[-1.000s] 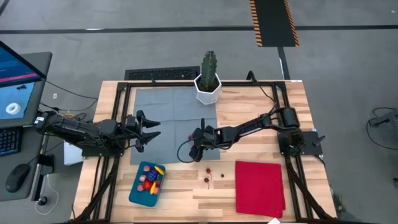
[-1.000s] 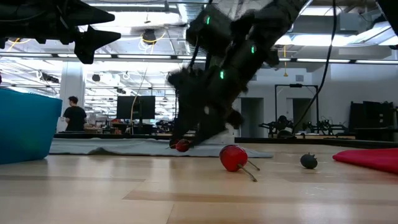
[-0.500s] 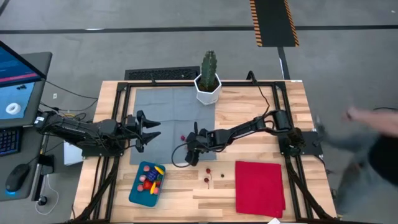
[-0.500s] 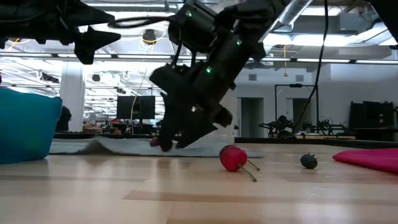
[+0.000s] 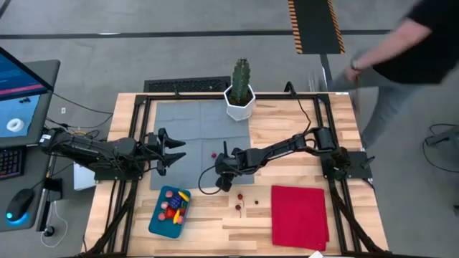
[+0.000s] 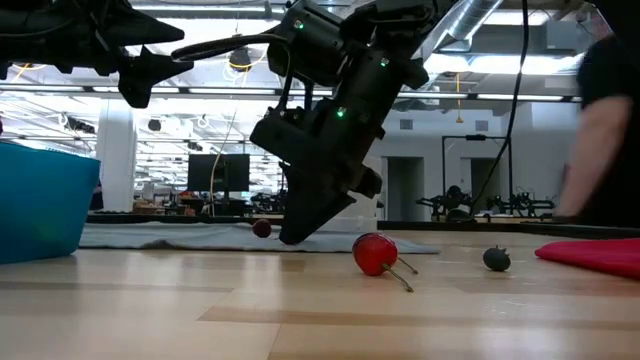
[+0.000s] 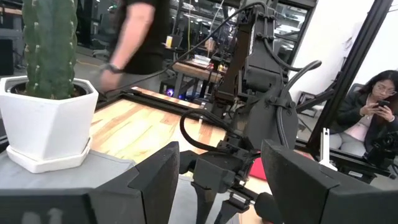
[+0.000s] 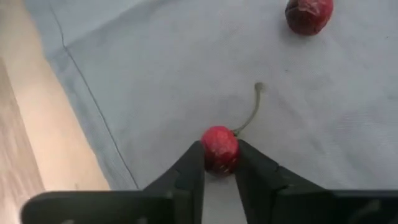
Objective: Pick and placing Produce into tupperware
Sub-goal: Put the cherry into the blue bin
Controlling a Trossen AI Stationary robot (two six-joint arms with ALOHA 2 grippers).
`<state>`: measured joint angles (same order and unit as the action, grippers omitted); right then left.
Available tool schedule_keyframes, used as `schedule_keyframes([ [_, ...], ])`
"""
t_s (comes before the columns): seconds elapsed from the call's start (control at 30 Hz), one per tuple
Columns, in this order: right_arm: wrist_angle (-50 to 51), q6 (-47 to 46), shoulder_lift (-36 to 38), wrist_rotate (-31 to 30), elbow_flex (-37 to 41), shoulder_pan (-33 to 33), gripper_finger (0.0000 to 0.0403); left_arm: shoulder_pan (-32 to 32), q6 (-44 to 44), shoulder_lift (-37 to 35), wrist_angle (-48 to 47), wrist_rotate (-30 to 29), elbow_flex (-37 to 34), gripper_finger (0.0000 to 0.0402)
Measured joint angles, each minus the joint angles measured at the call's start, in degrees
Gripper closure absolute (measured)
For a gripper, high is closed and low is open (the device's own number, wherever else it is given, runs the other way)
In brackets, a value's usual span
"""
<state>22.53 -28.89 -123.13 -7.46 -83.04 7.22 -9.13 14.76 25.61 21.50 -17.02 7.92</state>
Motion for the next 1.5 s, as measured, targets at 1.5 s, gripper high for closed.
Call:
schedule_keyframes([
  [1.5,21.2,-27.3,23.9,17.7,-0.1,5.8,0.0303,0.0,2.6,0.0,-1.1,-1.5,0.0,0.0184],
])
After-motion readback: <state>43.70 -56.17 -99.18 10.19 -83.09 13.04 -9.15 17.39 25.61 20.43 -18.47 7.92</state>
